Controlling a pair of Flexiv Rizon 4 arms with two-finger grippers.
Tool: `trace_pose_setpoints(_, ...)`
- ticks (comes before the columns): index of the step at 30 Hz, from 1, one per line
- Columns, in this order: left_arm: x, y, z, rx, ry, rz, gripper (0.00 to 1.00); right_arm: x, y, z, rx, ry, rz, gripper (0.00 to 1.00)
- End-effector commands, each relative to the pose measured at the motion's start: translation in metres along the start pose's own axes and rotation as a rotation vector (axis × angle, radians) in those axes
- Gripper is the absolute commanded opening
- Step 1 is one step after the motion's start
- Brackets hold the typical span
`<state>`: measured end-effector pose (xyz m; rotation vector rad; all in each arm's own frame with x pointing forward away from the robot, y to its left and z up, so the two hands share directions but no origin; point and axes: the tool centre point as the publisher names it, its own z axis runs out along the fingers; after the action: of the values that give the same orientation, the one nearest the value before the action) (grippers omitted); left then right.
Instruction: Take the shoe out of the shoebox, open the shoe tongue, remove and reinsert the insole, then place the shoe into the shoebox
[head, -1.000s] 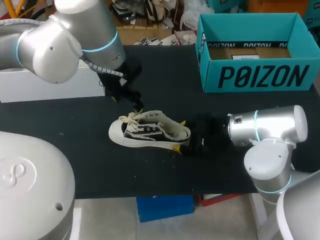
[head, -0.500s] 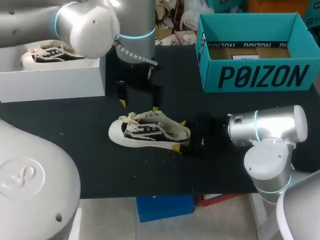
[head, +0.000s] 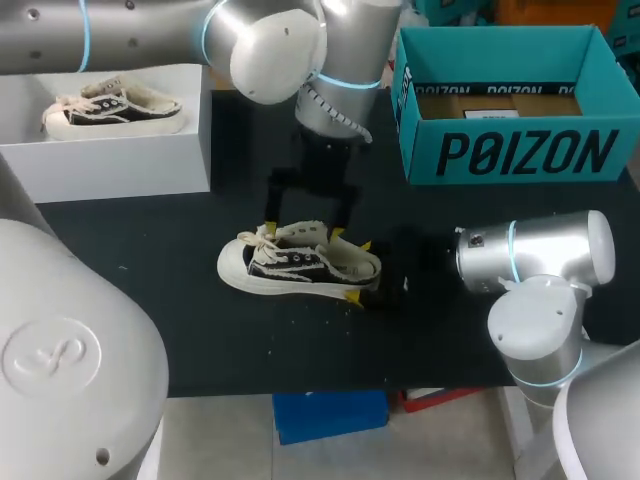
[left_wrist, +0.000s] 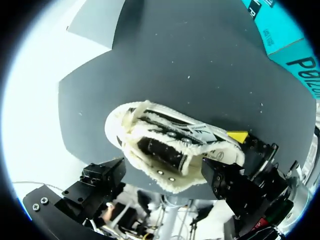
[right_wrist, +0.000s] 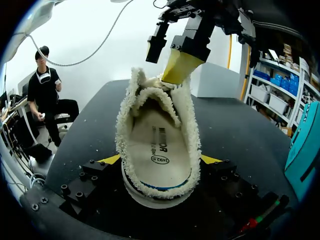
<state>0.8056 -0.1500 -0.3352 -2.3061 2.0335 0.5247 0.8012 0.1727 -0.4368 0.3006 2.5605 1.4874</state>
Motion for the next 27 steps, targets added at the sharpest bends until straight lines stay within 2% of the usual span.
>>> trace_pose_setpoints(1,0.014,0.005,0.002,0.054,-0.185,-0.039,1.00,0.000,-0.003,0.002,0.001,-0.002,0.002,0.00)
trace_pose_setpoints(4,0.015,0.009,0.003,0.119,-0.180,0.006,1.00,0.000,-0.003,0.002,0.001,-0.002,0.002,0.00)
trace_pose_setpoints(13,0.011,0.011,0.000,0.181,-0.161,0.060,1.00,0.000,-0.003,0.002,0.001,-0.002,0.002,0.00)
trace_pose_setpoints(18,0.009,0.013,0.006,0.219,-0.156,0.101,1.00,0.000,-0.003,0.002,0.001,-0.002,0.002,0.00)
trace_pose_setpoints(27,0.008,0.010,0.016,0.307,-0.218,0.201,1.00,0.000,-0.003,0.002,0.001,-0.002,0.002,0.00)
